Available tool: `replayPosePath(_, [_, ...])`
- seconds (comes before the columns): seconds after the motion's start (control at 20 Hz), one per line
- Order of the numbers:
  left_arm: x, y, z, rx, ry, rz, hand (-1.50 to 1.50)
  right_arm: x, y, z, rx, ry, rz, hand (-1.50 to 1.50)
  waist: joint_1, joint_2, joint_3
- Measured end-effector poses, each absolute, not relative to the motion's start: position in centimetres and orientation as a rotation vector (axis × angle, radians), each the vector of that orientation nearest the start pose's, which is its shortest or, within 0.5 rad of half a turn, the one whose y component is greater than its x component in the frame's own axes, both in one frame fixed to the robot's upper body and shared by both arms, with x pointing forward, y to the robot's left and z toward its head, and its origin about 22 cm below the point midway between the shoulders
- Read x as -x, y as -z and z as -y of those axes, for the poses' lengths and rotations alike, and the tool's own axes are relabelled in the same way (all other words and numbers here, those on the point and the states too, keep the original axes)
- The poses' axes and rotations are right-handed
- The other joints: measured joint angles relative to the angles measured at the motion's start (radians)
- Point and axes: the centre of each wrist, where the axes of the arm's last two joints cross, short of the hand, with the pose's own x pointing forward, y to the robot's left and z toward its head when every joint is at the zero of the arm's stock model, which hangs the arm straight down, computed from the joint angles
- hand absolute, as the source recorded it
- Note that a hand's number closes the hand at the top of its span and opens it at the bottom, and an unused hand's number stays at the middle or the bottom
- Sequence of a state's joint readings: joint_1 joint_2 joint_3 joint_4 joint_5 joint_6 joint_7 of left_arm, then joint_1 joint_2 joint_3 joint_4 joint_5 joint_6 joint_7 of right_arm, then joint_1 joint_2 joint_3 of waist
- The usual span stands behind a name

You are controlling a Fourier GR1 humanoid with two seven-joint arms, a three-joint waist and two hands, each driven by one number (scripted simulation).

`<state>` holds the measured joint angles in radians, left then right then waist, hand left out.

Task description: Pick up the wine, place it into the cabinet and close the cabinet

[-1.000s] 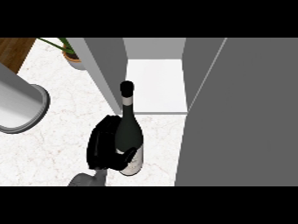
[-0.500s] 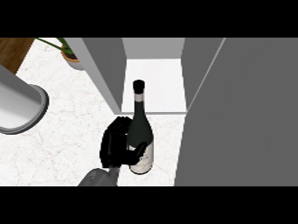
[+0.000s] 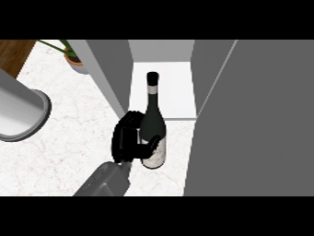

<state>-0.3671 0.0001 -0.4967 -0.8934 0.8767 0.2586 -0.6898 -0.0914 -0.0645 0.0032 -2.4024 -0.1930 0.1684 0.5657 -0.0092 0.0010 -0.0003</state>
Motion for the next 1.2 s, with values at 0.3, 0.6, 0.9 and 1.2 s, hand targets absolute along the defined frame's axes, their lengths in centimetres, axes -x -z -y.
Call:
replayPosePath(0.3, [-30.3,6.8,-9.6,0.347,-0.399,1.616,1.5,-16.9,-19.3,22.2,-0.248,-0.278,1.918,-1.5,-0.005,0.001,0.0])
replayPosePath(0.6, [-32.7,5.5,-9.3,0.33,-0.425,1.601,1.5,-17.4,-19.3,22.0,-0.27,-0.27,1.923,-1.5,-0.005,0.002,0.0])
replayPosePath(0.9, [-35.3,4.2,-9.5,0.315,-0.44,1.612,1.5,-17.2,-18.4,22.2,-0.284,-0.267,1.931,-1.5,-0.012,0.003,0.0])
replayPosePath(1.2, [-37.6,2.2,-9.2,0.286,-0.453,1.621,1.5,-17.2,-18.6,21.7,-0.284,-0.268,1.938,-1.5,-0.016,0.004,0.0])
